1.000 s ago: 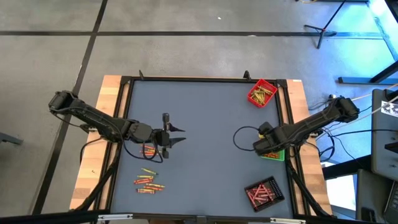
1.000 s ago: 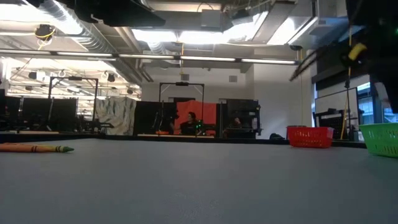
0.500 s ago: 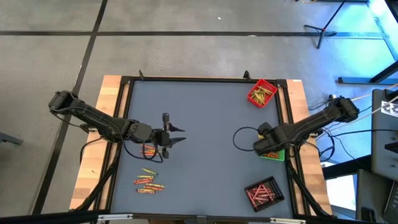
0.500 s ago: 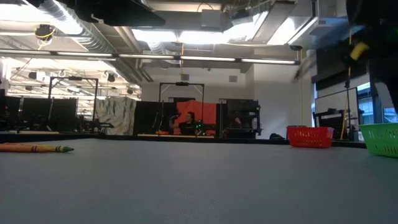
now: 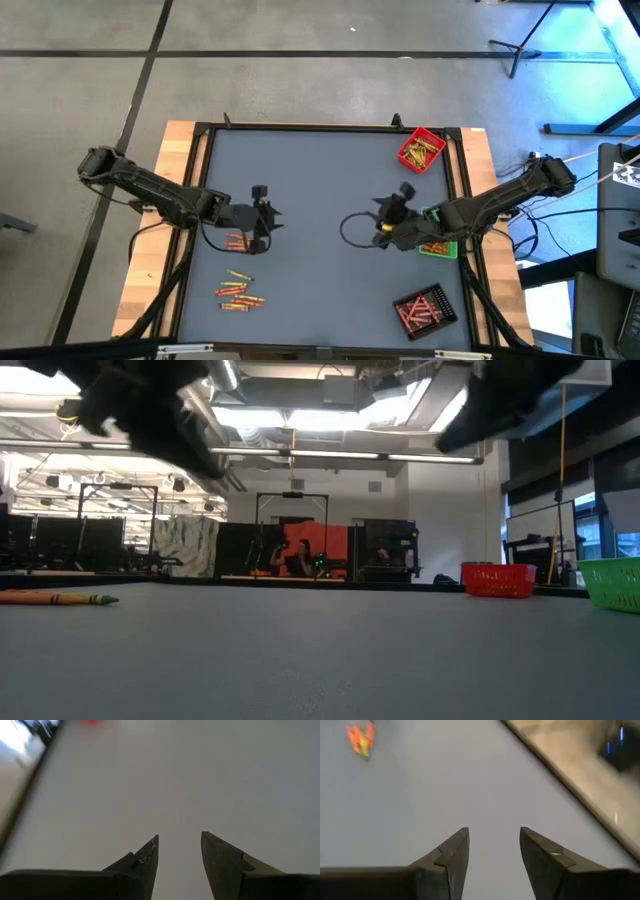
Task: Sort crayons
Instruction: Put the orange crayon into the green bin
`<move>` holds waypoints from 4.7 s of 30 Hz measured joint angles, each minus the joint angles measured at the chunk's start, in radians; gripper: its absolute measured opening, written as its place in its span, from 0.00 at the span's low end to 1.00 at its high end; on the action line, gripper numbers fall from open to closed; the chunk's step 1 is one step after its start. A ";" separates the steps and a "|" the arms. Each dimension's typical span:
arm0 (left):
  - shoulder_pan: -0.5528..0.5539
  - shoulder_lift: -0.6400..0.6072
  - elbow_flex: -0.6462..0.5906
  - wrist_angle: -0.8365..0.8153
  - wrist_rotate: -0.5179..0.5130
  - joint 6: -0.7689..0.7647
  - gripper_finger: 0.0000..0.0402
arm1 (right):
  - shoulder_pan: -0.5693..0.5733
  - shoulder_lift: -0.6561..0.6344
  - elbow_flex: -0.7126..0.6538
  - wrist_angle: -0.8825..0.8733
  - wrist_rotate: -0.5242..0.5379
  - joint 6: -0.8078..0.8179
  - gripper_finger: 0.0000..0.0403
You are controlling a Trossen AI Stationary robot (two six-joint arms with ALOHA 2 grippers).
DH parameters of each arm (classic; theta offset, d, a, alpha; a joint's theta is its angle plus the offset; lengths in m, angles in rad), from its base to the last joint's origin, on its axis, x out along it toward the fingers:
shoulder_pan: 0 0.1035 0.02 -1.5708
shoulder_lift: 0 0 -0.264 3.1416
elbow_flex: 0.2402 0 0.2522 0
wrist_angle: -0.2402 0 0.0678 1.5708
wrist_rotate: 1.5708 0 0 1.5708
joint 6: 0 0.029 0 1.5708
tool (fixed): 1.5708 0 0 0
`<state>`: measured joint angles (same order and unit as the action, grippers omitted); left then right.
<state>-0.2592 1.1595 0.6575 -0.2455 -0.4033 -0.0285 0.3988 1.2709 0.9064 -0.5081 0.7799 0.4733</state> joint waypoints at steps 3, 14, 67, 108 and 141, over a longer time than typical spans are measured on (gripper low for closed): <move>0.022 0.000 0.043 -0.196 0.081 -0.095 0.33 | -0.002 0.028 -0.005 0.186 0.006 -0.202 0.43; 0.032 0.013 0.065 -0.590 0.340 -0.224 0.33 | -0.002 0.111 -0.005 0.563 -0.130 -0.566 0.43; 0.018 0.088 0.130 -0.566 0.080 -0.155 0.03 | -0.055 0.181 -0.005 0.575 -0.172 -0.447 0.48; -0.015 0.190 0.060 0.628 0.020 0.394 0.03 | -0.132 0.362 -0.005 1.198 -0.529 -0.731 0.07; -0.114 0.105 0.066 0.436 -0.231 0.429 0.33 | 0.056 0.200 0.372 -0.458 -0.167 0.139 0.06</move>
<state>-0.3733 1.2648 0.7238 0.1902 -0.6346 0.4004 0.4548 1.4708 1.2781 -0.9662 0.6126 0.6124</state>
